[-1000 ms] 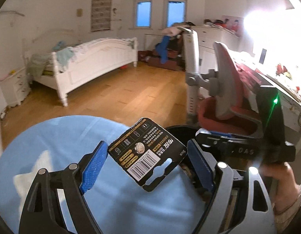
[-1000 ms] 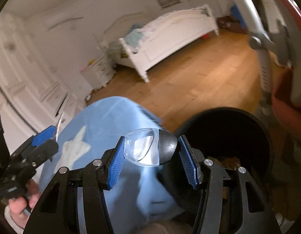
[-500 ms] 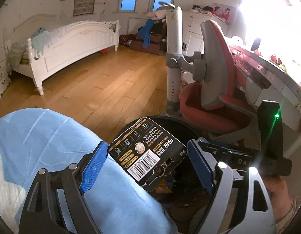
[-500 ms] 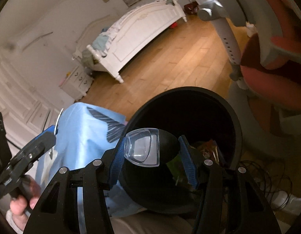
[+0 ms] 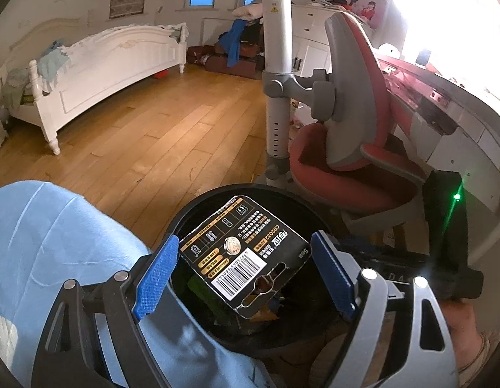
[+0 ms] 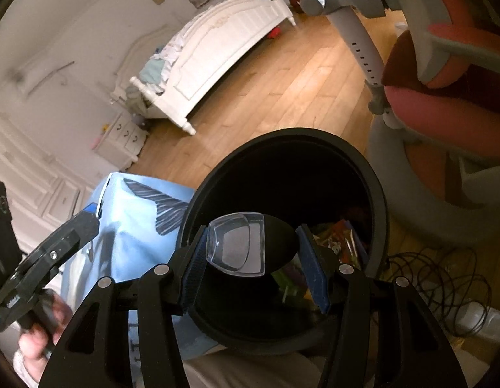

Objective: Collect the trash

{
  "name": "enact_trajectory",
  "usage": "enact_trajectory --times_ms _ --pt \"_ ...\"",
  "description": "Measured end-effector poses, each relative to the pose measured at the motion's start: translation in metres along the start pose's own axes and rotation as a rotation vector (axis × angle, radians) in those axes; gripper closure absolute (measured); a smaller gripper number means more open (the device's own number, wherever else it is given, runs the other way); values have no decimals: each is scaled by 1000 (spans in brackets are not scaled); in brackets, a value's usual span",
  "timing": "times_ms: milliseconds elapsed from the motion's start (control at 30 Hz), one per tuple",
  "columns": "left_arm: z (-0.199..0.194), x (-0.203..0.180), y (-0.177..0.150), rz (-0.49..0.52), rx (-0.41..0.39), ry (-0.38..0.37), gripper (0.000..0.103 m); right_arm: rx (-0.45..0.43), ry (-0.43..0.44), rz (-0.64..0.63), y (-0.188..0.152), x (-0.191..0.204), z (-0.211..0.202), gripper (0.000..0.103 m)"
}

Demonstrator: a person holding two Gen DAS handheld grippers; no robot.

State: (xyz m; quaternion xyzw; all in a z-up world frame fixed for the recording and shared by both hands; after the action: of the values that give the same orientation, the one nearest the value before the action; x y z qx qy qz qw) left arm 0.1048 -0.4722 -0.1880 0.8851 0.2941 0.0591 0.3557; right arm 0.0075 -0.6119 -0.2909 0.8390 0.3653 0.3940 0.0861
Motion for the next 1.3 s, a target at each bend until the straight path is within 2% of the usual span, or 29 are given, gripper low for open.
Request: enact_trajectory --times_ms 100,200,267,433,500,600,733,767,800,833,1000,1033,1167,1300 --pt "1 -2 4 10 -7 -11 20 12 -8 19 1 -4 2 45" --pt "0 -3 7 14 -8 -18 19 -6 -19 36 1 -7 -3 30" --pt "-3 -5 7 13 -13 -34 12 -13 -29 34 1 -7 -7 30" --pt "-15 -7 6 10 -35 -30 10 -10 -35 29 -6 2 -14 30" --pt "-24 -4 4 -2 -48 -23 5 -8 -29 18 -10 11 -16 30" --pt "-45 8 -1 -27 -84 14 5 -9 -9 -12 -17 34 -19 30" --pt "-87 43 -19 -73 -128 117 5 -3 35 -89 -30 86 -17 30" --pt "-100 55 -26 -96 -143 152 5 -1 45 -112 -33 101 -16 28" --pt "-111 67 -32 -117 -153 184 5 -4 58 -142 -38 119 -14 19" --pt "-126 84 -41 -150 -164 232 5 -8 68 -164 -41 131 -14 16" --pt "-196 157 -93 -313 -199 451 5 -15 116 -338 -68 224 0 9" --pt "-215 175 -109 -354 -207 512 5 -12 117 -366 -74 239 3 9" --pt "-263 214 -149 -435 -254 660 5 -42 94 -490 -104 300 15 9" --pt "-295 234 -177 -485 -301 756 5 -157 28 -626 -128 346 21 9"
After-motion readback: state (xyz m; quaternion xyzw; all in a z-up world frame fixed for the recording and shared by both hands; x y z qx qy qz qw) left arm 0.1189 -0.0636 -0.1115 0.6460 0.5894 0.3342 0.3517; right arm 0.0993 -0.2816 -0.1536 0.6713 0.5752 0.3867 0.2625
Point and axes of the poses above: each gripper's, at about its wrist camera, not at the fingertips, and z roughly the way its jaws point, x to its left, y to its top, the point moved 8 cm from there along z, roughly the way its jaws point, and after that the axes turned 1 degree about x, right-handed, at the moved point
